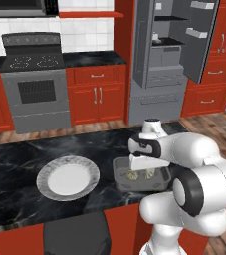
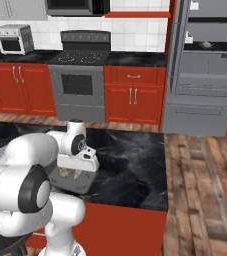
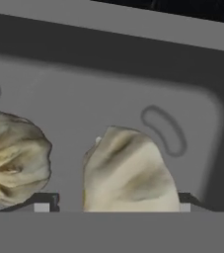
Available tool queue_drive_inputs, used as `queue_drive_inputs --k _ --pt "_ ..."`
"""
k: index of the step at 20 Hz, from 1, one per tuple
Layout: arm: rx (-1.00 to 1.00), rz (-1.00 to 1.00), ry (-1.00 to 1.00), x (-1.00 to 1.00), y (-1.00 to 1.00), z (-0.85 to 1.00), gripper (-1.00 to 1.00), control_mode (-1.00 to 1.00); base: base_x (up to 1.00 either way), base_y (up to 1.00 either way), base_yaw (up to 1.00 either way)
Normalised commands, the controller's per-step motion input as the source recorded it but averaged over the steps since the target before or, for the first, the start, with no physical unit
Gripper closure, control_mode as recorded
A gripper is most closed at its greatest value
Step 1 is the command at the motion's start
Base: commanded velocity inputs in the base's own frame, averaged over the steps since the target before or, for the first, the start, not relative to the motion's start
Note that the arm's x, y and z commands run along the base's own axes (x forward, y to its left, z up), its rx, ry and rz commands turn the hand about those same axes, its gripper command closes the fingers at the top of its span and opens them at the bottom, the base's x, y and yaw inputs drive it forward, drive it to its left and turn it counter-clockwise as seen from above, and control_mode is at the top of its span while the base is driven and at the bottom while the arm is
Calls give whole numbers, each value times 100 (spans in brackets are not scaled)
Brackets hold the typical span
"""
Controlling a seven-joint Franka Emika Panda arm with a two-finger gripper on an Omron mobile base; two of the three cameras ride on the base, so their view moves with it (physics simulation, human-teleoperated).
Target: Place two dumplings into each of the tupperware containers and then place the containers in the fridge.
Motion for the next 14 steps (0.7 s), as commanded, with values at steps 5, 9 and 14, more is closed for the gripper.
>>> queue_drive_inputs --k 5,9,14 --pt "0 0 -1 -9 0 12 -100 -100 0 0 0" --pt "0 0 -10 -43 -21 59 -100 -100 0 0 0" --pt "0 -4 0 -29 -48 26 -100 -100 0 0 0"
